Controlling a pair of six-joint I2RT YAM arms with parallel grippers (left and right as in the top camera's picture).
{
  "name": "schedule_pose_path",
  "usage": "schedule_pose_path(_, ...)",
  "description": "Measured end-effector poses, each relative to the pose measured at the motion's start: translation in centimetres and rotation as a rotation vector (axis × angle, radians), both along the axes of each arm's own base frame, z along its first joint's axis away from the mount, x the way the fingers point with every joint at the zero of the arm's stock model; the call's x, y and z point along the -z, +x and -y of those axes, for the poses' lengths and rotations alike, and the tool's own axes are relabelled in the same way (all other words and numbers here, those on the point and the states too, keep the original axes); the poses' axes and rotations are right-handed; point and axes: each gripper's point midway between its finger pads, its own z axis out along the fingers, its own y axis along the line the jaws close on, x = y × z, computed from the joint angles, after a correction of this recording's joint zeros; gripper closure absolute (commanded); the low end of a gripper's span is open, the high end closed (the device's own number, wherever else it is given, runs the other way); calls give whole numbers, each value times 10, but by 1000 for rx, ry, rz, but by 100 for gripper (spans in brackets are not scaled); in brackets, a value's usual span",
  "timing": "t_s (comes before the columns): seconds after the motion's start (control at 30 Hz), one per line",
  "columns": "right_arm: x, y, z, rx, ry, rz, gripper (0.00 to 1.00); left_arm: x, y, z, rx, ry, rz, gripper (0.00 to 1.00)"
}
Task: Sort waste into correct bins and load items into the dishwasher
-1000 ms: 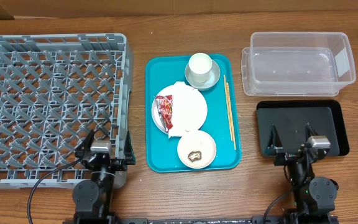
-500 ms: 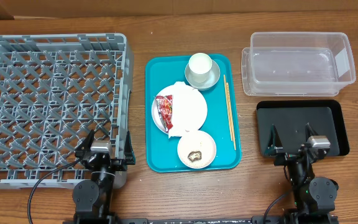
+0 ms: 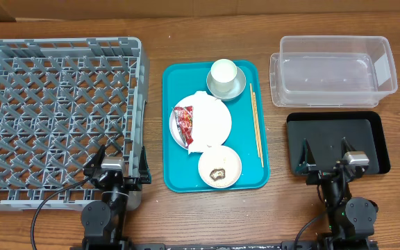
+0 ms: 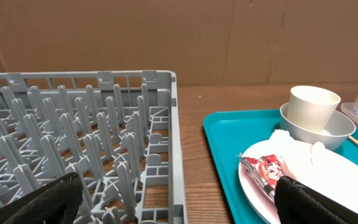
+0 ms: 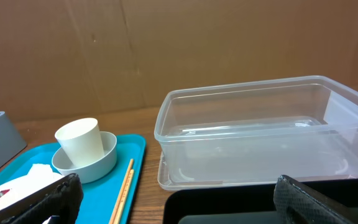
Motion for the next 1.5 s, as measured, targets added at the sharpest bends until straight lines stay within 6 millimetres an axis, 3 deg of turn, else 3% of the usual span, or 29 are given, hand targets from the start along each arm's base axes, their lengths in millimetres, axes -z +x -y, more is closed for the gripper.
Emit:
schedule_pose_path(0.37,0,0,0,0,0,0,0,-7,0,1,4,-6,27,0)
schedule_pose_path(0.53,0,0,0,0,0,0,0,-45,-6,35,210,-181,158,0)
schedule_pose_path(0.67,0,0,0,0,0,0,0,-107,-35,70,470,-275,373,0)
schedule_pose_path(0.77,0,0,0,0,0,0,0,-137,-57,79,564,-266,502,0)
schedule_pose_path(0.83,0,0,0,1,0,0,0,-144,-60,79,572,-273,517,0)
schedule_pose_path(1.0,0,0,0,1,0,1,0,-144,-45,78,522,-264,351,0)
schedule_pose_path(1.17,0,0,0,1,0,0,0,-184,-23,80,497,-173,166,0)
schedule_pose_path(1.27,0,0,0,1,0,0,0,-201,4,85,509,-175,-52,0)
schedule_pose_path(1.5,0,0,0,1,0,1,0,-196,52,109,568,-200,-600,0)
